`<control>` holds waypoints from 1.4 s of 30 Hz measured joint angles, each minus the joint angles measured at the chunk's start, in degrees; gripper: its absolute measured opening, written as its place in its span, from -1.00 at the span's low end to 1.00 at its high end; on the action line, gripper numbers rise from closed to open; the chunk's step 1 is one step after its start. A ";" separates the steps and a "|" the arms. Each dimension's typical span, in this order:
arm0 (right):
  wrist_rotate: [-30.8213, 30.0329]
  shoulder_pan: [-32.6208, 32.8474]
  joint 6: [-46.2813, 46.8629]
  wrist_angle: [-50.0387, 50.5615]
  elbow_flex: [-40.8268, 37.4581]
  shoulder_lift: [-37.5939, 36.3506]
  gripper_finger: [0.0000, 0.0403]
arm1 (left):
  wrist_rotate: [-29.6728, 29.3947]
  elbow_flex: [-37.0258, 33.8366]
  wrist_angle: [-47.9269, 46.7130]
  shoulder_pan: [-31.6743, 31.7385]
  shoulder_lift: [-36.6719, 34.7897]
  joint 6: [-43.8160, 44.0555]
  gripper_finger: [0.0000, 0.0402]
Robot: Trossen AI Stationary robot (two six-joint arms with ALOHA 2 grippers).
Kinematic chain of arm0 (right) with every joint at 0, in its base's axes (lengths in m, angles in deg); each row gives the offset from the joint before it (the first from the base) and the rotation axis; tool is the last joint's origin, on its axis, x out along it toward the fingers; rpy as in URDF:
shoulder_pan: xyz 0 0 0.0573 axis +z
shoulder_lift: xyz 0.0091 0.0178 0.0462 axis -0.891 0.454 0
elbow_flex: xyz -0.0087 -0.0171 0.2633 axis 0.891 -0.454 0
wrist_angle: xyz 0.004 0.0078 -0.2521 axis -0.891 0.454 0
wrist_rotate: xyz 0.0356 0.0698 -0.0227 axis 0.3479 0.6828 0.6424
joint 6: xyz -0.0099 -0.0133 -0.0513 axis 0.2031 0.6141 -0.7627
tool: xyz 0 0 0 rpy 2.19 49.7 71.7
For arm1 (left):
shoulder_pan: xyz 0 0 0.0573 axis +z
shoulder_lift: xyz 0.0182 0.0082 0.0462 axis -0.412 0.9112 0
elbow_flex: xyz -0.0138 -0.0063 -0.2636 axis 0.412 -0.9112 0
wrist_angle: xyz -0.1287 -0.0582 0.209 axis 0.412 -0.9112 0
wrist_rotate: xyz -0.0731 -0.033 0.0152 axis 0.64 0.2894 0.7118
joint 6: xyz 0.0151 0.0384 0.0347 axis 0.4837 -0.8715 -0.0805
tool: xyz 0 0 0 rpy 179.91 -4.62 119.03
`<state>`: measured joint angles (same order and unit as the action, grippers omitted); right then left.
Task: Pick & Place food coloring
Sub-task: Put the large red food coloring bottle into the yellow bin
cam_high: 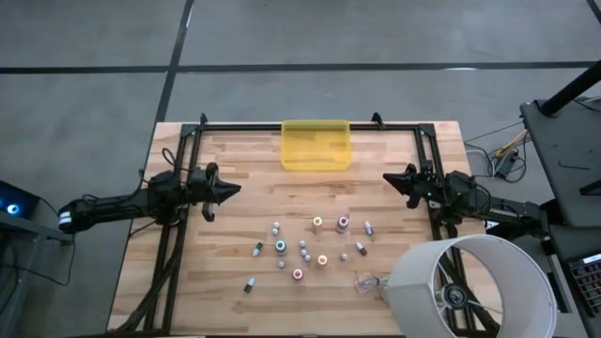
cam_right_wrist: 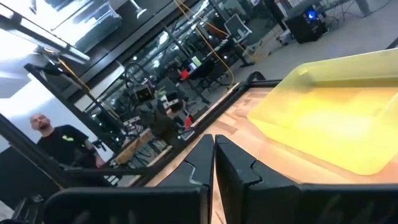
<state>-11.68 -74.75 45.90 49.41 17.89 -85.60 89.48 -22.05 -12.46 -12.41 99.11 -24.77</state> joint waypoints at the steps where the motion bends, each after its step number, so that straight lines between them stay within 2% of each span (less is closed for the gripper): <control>1: -0.02 0.00 0.00 0.00 -0.01 0.01 -0.96 | 0.00 0.02 0.15 0.00 0.00 2.48 -1.00; 9: -1.50 0.00 1.81 -0.07 0.01 0.01 -0.96 | 0.00 0.02 1.66 0.00 0.02 14.46 -1.00; 13: -4.16 0.00 4.24 -1.40 -0.01 0.01 -0.96 | -1.33 0.02 7.31 0.00 0.02 21.71 -1.00; 17: -4.63 0.00 8.43 -8.23 0.01 0.01 -0.96 | -4.53 0.46 15.32 0.00 0.02 28.27 -1.00; 21: -4.61 0.00 8.23 -19.61 0.01 0.25 -0.96 | -5.21 4.32 17.42 -0.02 0.07 26.52 -1.00; 25: -4.61 0.00 3.60 -29.24 0.46 1.31 -0.96 | -5.68 9.41 17.39 -0.02 0.48 19.81 -1.00; 32: -4.17 -0.01 0.76 -29.32 9.53 8.06 -0.96 | -5.75 19.83 14.91 -0.02 3.77 11.62 -1.00; 37: -3.85 0.00 -4.76 -29.31 19.23 17.69 -0.96 | -5.72 28.43 9.27 -0.01 8.89 11.32 -1.00; 42: -1.68 -0.02 -8.29 -29.22 28.25 28.44 -0.96 | -5.10 35.35 8.78 -0.02 15.07 11.34 -1.00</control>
<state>-13.36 -74.77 37.60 20.19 46.14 -57.17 84.38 13.30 -3.67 -12.43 114.17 -13.43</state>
